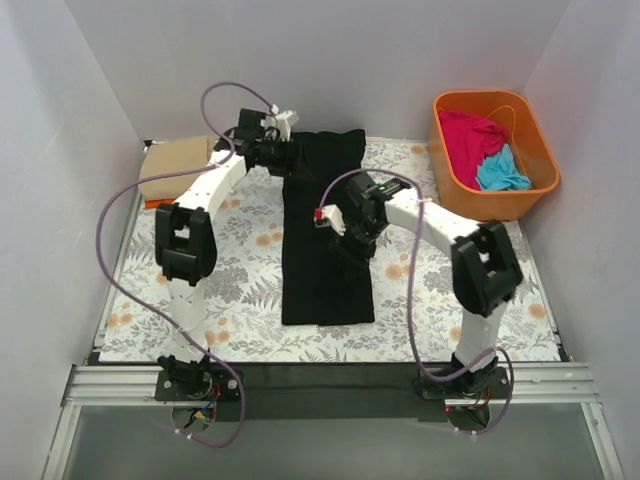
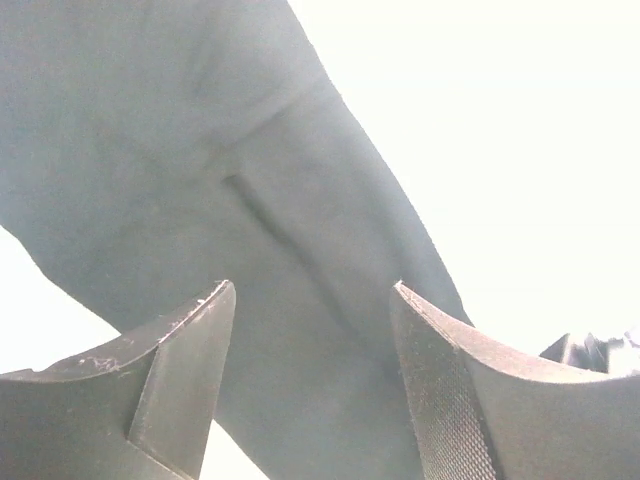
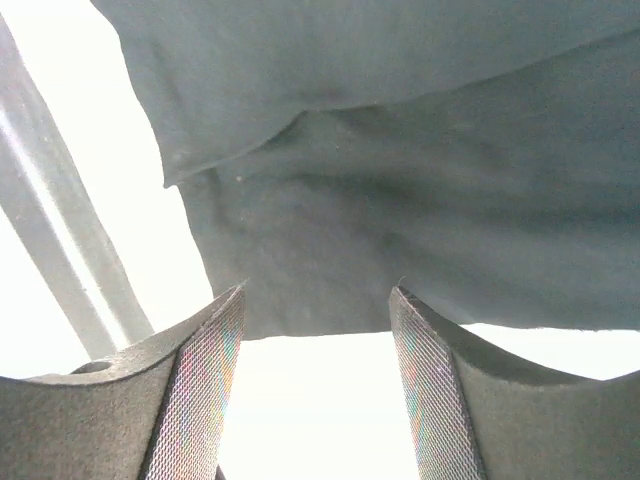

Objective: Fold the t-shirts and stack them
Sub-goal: Fold the tshirt

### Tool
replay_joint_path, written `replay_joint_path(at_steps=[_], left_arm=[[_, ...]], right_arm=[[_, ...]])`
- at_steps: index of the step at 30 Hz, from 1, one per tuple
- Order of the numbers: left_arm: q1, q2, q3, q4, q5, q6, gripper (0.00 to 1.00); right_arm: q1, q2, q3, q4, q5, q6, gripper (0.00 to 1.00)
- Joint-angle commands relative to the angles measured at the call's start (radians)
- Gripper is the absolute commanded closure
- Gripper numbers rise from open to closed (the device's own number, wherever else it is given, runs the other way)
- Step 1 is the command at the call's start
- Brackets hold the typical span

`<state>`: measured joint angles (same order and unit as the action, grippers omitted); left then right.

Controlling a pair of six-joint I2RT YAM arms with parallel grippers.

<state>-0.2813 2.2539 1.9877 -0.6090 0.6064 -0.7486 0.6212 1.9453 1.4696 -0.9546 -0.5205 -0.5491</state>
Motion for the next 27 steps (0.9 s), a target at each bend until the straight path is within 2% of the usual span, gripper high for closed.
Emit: replay_joint_path(at_steps=[1, 4, 5, 6, 8, 9, 10, 11, 12, 13, 14, 19, 21, 27], left_arm=[[0.019, -0.321, -0.068, 0.066, 0.125, 0.041, 0.40], [0.034, -0.505, -0.258, 0.068, 0.180, 0.123, 0.41], [0.034, -0.563, -0.317, 0.069, 0.194, 0.202, 0.42], [0.034, -0.673, -0.468, 0.069, 0.213, 0.247, 0.43], [0.034, -0.804, -0.632, 0.069, 0.246, 0.371, 0.44], [0.034, -0.861, -0.709, 0.069, 0.250, 0.490, 0.46], [0.034, -0.980, -0.853, 0.046, 0.250, 0.555, 0.49], [0.034, -1.026, -0.912, 0.026, 0.257, 0.618, 0.50], [0.036, -1.075, -0.961, -0.009, 0.275, 0.814, 0.50], [0.031, -1.150, -1.051, -0.096, 0.280, 0.900, 0.50], [0.025, -1.192, -1.088, -0.122, 0.286, 0.978, 0.50], [-0.047, -1.329, -1.349, -0.149, 0.236, 1.300, 0.49], [-0.114, -1.350, -1.403, -0.096, 0.182, 1.333, 0.48], [-0.283, -1.317, -1.514, 0.114, 0.081, 1.269, 0.49]], right_arm=[[-0.005, -0.210, 0.043, 0.030, 0.040, -0.052, 0.43], [-0.003, -0.347, -0.052, 0.034, 0.112, -0.136, 0.46], [-0.003, -0.406, -0.136, 0.040, 0.134, -0.167, 0.48], [-0.002, -0.436, -0.181, 0.072, 0.183, -0.179, 0.49], [0.011, -0.530, -0.332, 0.150, 0.230, -0.195, 0.53], [0.021, -0.564, -0.386, 0.178, 0.273, -0.210, 0.53], [0.037, -0.598, -0.429, 0.204, 0.296, -0.219, 0.54], [0.066, -0.664, -0.468, 0.255, 0.319, -0.229, 0.54], [0.087, -0.701, -0.555, 0.286, 0.351, -0.256, 0.55], [0.097, -0.773, -0.595, 0.318, 0.364, -0.273, 0.55], [0.130, -0.808, -0.645, 0.403, 0.381, -0.288, 0.55], [0.216, -0.905, -0.860, 0.597, 0.410, -0.400, 0.57], [0.267, -0.907, -0.903, 0.686, 0.416, -0.423, 0.56], [0.359, -0.870, -0.982, 0.815, 0.424, -0.491, 0.56]])
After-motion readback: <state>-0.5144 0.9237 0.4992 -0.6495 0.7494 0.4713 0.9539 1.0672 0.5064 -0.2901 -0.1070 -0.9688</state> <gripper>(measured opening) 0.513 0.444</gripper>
